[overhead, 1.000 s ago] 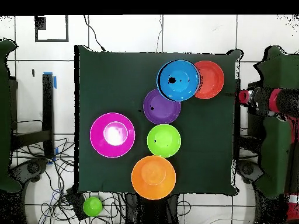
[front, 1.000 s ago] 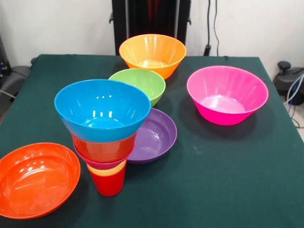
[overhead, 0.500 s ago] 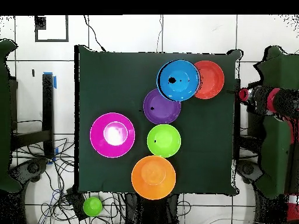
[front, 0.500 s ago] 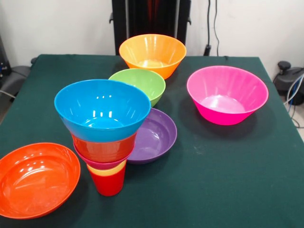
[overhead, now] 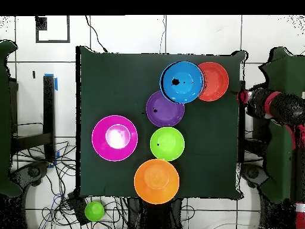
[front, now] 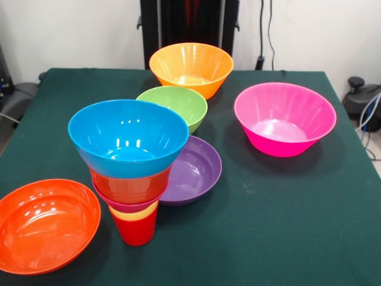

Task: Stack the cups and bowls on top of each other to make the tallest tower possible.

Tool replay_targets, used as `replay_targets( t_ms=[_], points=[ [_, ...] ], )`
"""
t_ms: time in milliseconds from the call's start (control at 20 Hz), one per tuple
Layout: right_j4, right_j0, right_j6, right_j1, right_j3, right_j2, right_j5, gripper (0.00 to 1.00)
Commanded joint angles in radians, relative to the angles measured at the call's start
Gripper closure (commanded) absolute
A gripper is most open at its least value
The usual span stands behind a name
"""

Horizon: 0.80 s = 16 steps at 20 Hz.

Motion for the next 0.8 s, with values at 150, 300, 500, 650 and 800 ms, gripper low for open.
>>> replay_targets(
  t_ms=[150,300,500,650,800],
  points=[
    [-0.074,0.029,-0.045,-0.017,0.122,-0.095,-0.092,0.00],
    [-0.072,0.033,-0.059,-0.006,0.115,-0.096,-0.102,0.00],
    [-0.074,0.032,-0.066,-0.005,0.117,-0.099,-0.107,0.00],
    [-0.079,0.025,-0.079,0.003,0.121,-0.097,-0.113,0.00],
    [-0.077,0.024,-0.088,0.013,0.110,-0.094,-0.110,0.00]
  ],
)
